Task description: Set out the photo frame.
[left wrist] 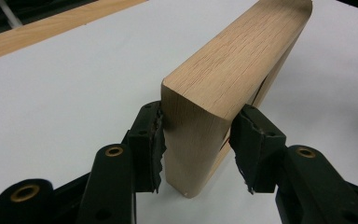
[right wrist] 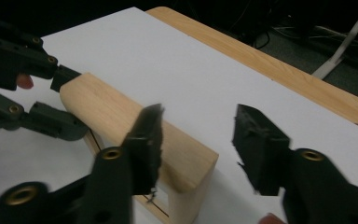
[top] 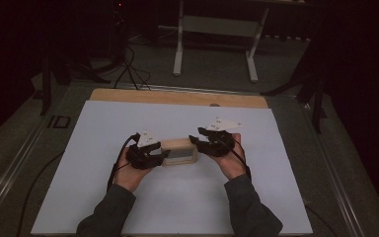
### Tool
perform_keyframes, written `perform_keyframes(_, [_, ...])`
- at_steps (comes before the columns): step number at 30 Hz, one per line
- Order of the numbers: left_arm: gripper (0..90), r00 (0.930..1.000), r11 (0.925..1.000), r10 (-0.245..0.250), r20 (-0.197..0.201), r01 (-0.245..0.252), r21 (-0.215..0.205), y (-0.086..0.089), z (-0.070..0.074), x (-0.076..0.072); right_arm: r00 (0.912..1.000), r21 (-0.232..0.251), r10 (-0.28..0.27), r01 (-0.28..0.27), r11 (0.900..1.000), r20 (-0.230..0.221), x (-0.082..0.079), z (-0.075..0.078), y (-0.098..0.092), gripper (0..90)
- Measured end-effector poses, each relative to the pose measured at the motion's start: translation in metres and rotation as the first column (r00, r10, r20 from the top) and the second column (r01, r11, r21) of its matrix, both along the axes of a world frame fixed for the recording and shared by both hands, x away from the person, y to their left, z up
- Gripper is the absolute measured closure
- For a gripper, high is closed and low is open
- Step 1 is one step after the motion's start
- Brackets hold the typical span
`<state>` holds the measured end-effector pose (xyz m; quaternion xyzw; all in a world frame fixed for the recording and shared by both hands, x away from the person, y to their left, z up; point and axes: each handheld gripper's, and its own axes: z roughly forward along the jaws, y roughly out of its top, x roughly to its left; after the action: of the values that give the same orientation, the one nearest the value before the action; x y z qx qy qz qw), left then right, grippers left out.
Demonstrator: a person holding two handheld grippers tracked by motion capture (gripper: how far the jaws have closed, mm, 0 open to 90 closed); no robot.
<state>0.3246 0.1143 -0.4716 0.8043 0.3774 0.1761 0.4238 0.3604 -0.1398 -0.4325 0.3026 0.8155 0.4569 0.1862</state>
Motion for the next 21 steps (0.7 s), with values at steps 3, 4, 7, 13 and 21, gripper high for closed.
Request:
perform_keyframes(3, [55.1,1.0,1.0,0.003,-0.002,-0.003,-0.008,0.0,0.0,0.0,0.9996,0.016,0.01,-0.01,1.0,-0.027,0.001,-0.003,-0.003,39.5])
perform_keyframes(4, [55.2,1.0,1.0,0.004,-0.001,-0.004,-0.007,0.0,0.0,0.001,0.999,0.026,0.02,-0.019,0.999,-0.041,0.002,-0.005,-0.004,36.7])
perform_keyframes(7, [55.7,1.0,0.9999,0.005,-0.002,-0.005,-0.009,0.0,-0.001,0.001,0.9958,0.039,0.058,-0.056,0.998,-0.071,0.003,-0.01,-0.005,30.4])
perform_keyframes(13, [56.6,1.0,1.0,0.001,-0.01,-0.001,-0.005,0.002,0.0,0.004,0.9896,0.037,0.113,-0.11,0.993,-0.089,0.007,-0.018,0.001,28.4])
perform_keyframes(21, [57.2,0.9999,1.0,-0.001,-0.014,0.001,-0.006,0.003,0.001,0.006,0.9865,0.026,0.114,-0.112,0.993,-0.118,0.009,-0.033,0.001,29.5])
